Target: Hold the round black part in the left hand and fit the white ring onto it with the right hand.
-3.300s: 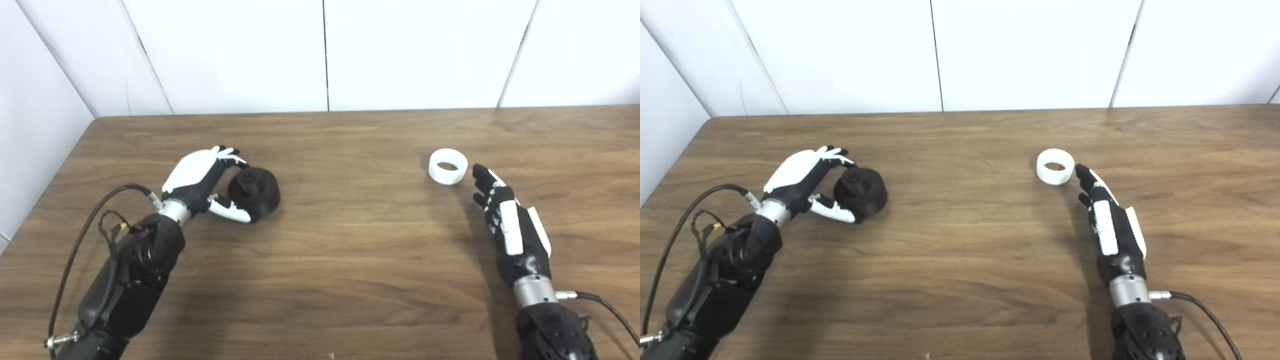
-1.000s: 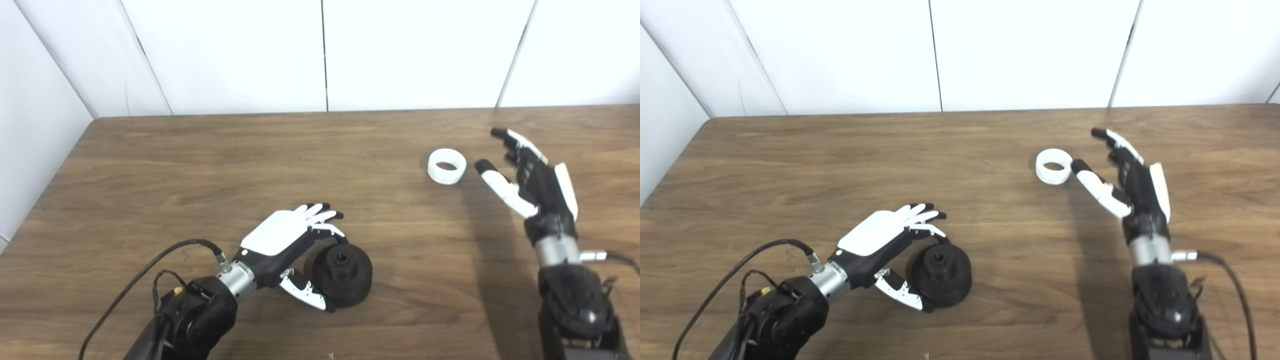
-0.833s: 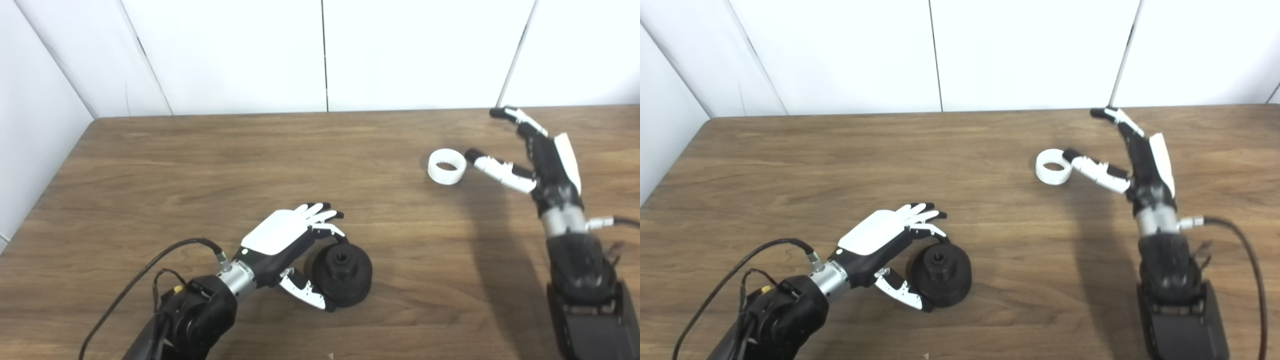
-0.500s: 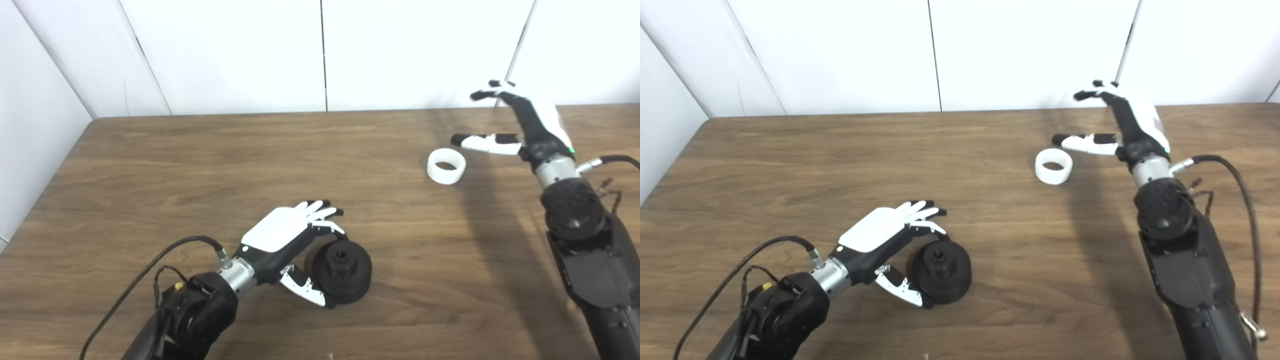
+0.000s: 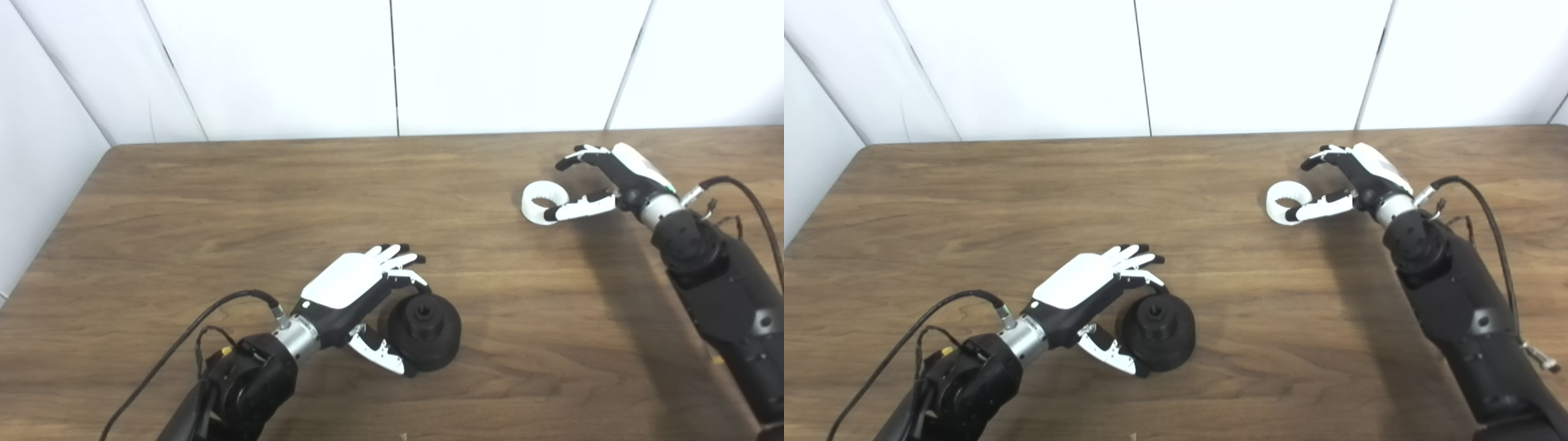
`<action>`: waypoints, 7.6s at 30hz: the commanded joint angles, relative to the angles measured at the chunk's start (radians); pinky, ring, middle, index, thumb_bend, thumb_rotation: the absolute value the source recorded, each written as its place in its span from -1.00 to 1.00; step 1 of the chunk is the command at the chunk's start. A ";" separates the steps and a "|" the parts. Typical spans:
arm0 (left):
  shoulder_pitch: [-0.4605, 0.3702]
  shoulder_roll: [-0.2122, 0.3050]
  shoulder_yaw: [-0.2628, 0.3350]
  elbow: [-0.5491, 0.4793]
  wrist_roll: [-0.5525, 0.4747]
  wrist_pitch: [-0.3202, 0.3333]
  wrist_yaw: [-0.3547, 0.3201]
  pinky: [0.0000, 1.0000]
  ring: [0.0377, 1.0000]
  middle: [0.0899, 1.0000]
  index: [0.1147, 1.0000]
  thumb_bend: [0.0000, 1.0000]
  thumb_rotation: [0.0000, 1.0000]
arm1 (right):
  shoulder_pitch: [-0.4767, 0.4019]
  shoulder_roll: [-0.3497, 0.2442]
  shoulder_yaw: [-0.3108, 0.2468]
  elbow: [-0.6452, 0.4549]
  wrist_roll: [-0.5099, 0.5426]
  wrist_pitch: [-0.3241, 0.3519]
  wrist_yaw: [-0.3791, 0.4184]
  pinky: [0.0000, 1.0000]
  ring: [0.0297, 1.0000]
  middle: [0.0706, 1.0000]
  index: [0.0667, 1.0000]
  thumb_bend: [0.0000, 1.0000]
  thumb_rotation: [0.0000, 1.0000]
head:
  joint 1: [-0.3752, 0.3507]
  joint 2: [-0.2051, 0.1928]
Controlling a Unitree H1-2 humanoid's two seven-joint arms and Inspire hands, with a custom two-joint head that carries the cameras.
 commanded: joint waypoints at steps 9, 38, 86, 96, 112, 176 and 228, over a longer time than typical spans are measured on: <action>-0.029 -0.005 0.013 0.000 0.000 -0.019 0.019 1.00 1.00 0.88 0.17 0.67 -0.32 | -0.059 -0.036 0.020 -0.031 -0.019 -0.008 0.057 0.97 1.00 0.89 0.48 1.00 -0.20 | 0.000 0.000; -0.025 -0.014 0.023 -0.001 0.003 -0.017 0.020 1.00 1.00 0.89 0.16 0.68 -0.35 | -0.045 0.005 0.035 0.026 -0.035 -0.110 -0.047 0.96 0.96 0.78 0.30 0.79 -0.39 | 0.005 0.005; -0.023 -0.024 0.016 0.003 0.012 -0.014 0.016 1.00 1.00 0.89 0.17 0.68 -0.30 | -0.016 -0.011 0.000 -0.051 -0.002 -0.131 -0.039 0.80 0.92 0.71 -0.09 0.05 -0.69 | 0.004 0.005; -0.023 -0.027 0.019 0.008 0.016 -0.019 0.021 1.00 1.00 0.88 0.16 0.70 -0.31 | 0.021 -0.013 -0.036 -0.176 0.036 -0.106 0.024 0.76 0.90 0.70 -0.10 0.05 -0.70 | 0.004 0.007; -0.028 -0.027 0.016 0.011 0.021 -0.019 0.016 1.00 1.00 0.88 0.16 0.68 -0.29 | 0.095 -0.047 -0.018 -0.530 0.075 -0.043 0.224 0.73 0.90 0.68 -0.10 0.05 -0.70 | 0.011 0.008; -0.031 -0.035 0.015 -0.001 0.019 -0.002 0.002 1.00 1.00 0.88 0.17 0.68 -0.29 | 0.188 0.106 0.152 -0.753 0.102 0.026 0.346 0.74 0.91 0.66 -0.10 0.05 -0.68 | 0.016 0.028; -0.051 -0.053 0.010 -0.007 0.017 -0.004 -0.005 1.00 1.00 0.88 0.18 0.67 -0.21 | 0.250 0.086 0.191 -0.714 0.096 -0.036 0.366 0.79 0.94 0.68 -0.09 0.05 -0.69 | 0.035 0.034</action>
